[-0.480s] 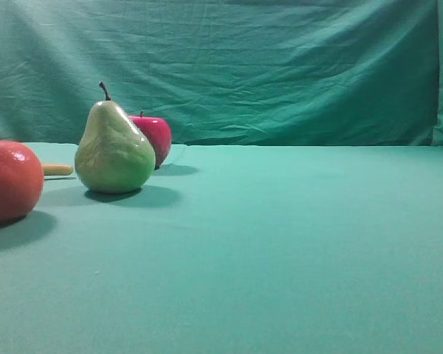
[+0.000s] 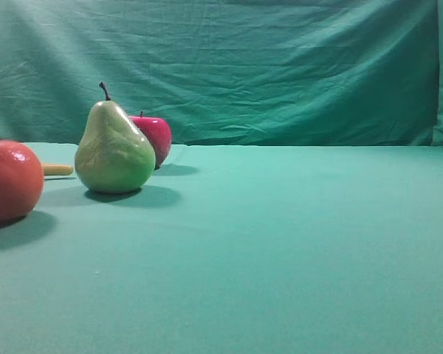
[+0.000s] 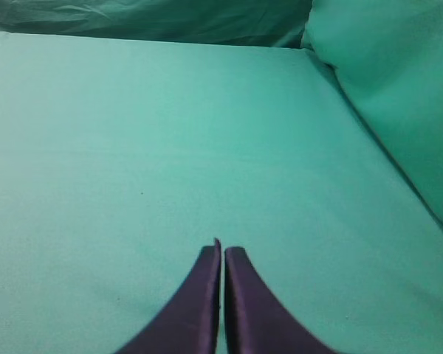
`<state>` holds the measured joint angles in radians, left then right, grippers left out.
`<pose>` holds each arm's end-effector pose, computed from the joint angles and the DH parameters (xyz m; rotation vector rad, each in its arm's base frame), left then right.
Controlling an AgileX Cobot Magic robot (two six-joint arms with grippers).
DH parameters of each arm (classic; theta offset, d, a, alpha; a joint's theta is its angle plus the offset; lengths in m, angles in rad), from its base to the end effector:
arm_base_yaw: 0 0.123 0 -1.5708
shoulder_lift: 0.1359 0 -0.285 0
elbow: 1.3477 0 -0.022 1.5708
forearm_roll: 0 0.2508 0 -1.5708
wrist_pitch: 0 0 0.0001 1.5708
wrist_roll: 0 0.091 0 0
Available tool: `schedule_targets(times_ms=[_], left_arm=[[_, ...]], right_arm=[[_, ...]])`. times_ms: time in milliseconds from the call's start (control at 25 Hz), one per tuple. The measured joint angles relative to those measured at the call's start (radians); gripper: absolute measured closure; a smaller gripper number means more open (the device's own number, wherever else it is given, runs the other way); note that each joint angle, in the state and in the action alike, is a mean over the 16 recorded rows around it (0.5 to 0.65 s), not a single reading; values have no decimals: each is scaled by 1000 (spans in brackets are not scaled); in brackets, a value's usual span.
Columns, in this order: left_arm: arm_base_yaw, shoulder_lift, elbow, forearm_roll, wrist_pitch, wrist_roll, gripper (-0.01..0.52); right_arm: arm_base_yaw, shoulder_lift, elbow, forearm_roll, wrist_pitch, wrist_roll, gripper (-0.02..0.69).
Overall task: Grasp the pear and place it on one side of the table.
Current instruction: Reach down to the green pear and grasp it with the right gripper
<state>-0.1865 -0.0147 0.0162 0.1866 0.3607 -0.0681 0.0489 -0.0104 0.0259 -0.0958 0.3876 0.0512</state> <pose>0.0528 -0.0039 0.1766 0.2233 1.8259 0.0044 0.0524 -0.0007 0.1704 -0.0567 1.8841 -0.0263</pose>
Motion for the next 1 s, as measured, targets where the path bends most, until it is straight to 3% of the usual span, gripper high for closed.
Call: schedule_targets(times_ms=[240,600,1000], left_arm=[[0,0,0,0,0,0,514],[0,0,0,0,0,0,514],[0,0,0,0,0,0,514]], right_arm=[[0,0,0,7,-17,6,665],[0,5,-15,109,-173,49,665],[3,197,-213,197,-198,32,665]])
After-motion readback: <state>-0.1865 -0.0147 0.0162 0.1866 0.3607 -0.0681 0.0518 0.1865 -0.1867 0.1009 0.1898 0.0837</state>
